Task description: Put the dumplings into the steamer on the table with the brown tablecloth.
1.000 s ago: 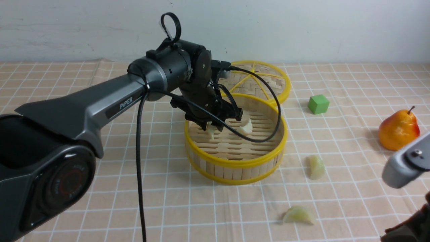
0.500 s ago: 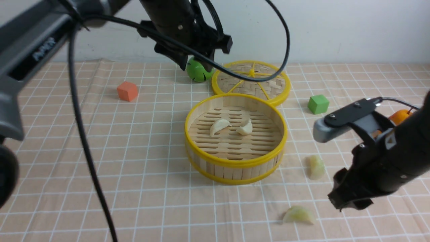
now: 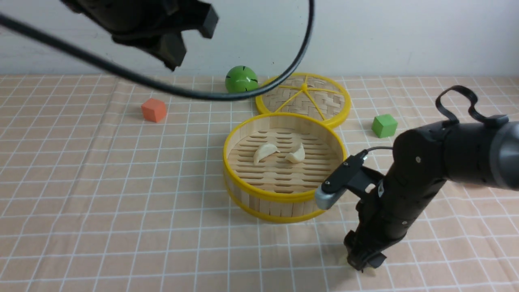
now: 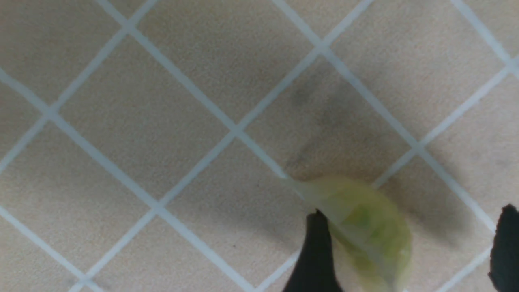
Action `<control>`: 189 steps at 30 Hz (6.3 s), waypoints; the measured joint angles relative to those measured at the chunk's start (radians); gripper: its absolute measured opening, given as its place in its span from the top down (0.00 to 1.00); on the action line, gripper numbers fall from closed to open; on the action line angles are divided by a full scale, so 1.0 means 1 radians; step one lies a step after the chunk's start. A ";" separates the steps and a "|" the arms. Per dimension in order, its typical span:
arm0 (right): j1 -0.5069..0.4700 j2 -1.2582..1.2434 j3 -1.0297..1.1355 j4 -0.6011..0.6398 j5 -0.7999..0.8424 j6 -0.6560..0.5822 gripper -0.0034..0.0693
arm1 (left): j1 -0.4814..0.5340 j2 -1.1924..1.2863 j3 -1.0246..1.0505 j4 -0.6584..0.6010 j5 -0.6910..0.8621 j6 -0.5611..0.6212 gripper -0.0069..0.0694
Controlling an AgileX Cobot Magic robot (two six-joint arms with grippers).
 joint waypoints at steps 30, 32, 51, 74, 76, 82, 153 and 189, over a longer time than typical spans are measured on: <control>0.101 0.144 -0.591 0.106 0.198 0.125 0.66 | 0.000 -1.163 1.105 -0.012 -0.299 -0.168 0.93; 0.113 0.226 -0.672 0.079 0.203 0.174 0.66 | 0.000 -1.228 1.152 -0.012 -0.317 -0.198 0.93; 0.115 0.386 -0.842 -0.010 0.324 0.355 0.32 | 0.000 -1.291 1.186 -0.012 -0.253 -0.239 0.93; -0.172 0.050 -0.353 -0.104 0.324 0.431 0.30 | 0.000 -1.291 1.186 -0.011 -0.364 -0.239 0.92; -0.184 0.106 -0.336 -0.104 0.244 0.466 0.30 | 0.000 -1.291 1.186 -0.011 -0.364 -0.239 0.92; -0.185 0.215 -0.336 -0.071 0.134 0.483 0.30 | 0.000 -1.291 1.186 -0.011 -0.365 -0.239 0.91; 0.093 0.229 -0.716 -0.167 0.310 0.522 0.39 | 0.000 -1.291 1.187 -0.015 -0.363 -0.239 0.86; 0.093 -1.144 0.267 -0.013 -0.003 0.411 0.98 | 0.000 -1.291 1.187 -0.015 -0.362 -0.239 0.81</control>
